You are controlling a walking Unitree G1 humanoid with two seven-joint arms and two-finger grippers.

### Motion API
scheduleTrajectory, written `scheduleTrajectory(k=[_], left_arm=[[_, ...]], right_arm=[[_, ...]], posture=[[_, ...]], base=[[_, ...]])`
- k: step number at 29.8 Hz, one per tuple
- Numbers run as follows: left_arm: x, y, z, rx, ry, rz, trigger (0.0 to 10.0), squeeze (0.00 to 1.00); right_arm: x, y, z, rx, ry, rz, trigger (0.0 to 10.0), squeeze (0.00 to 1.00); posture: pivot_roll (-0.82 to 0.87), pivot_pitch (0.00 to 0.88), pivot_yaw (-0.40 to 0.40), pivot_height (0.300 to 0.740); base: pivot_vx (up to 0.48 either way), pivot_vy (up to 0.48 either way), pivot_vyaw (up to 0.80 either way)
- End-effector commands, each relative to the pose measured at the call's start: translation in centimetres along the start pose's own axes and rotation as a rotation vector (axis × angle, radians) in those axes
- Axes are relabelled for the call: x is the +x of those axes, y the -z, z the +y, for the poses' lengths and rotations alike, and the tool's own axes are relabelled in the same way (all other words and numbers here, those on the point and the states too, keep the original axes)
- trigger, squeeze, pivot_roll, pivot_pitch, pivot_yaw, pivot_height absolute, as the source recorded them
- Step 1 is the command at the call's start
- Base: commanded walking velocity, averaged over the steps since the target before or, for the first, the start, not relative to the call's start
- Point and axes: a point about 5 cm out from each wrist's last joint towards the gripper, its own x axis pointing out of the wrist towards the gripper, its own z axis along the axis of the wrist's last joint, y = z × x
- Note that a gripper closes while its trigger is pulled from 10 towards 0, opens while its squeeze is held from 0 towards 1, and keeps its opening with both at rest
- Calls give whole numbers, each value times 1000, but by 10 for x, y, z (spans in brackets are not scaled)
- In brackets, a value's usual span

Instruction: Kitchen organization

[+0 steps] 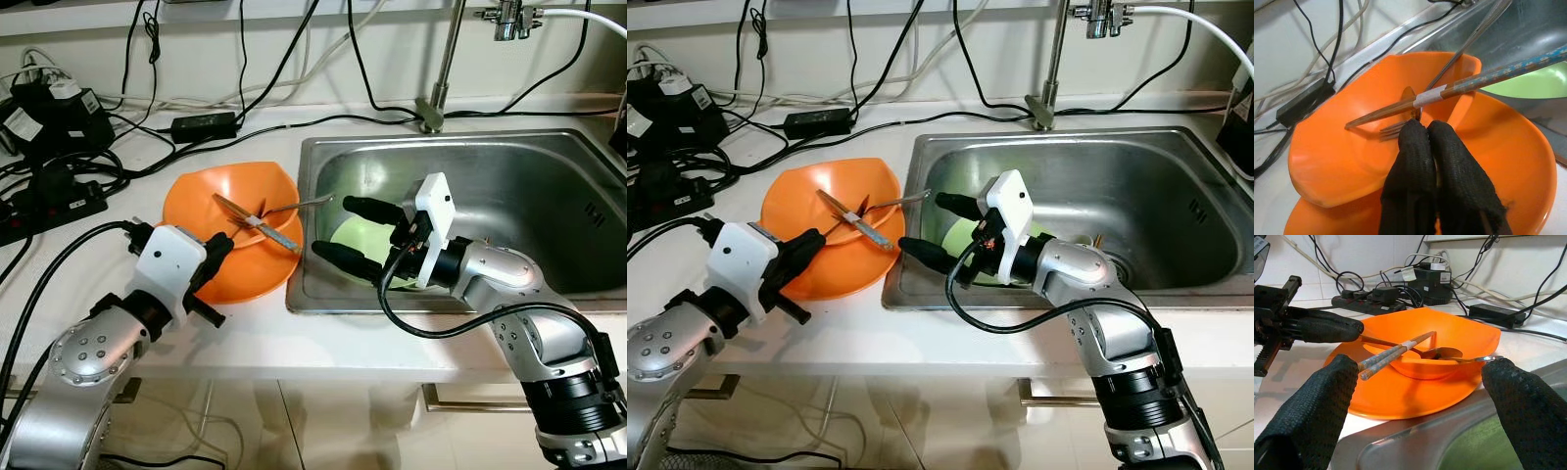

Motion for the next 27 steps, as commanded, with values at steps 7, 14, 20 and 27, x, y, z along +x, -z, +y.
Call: scheduleTrajectory(k=[7,14,20,27], left_arm=[[-1,10,7,-38,-42,51,10000,1000],[-1,7,8,-20,-64,32,10000,1000],[-4,3,15,-1,-77,36,10000,1000],[-9,-5,25,33,-12,49,10000,1000]], right_arm=[[0,-6,-4,-29,10,-17,10000,0],[0,-5,-4,-25,12,-18,10000,0],[0,-5,-4,-25,13,-20,10000,0],[0,-4,-5,-24,8,-20,10000,0]], posture=[[-57,1,91,740],[-57,2,92,740],[-56,2,88,740],[-39,0,82,740]], base=[[0,0,0],[0,0,0],[0,0,0],[0,0,0]])
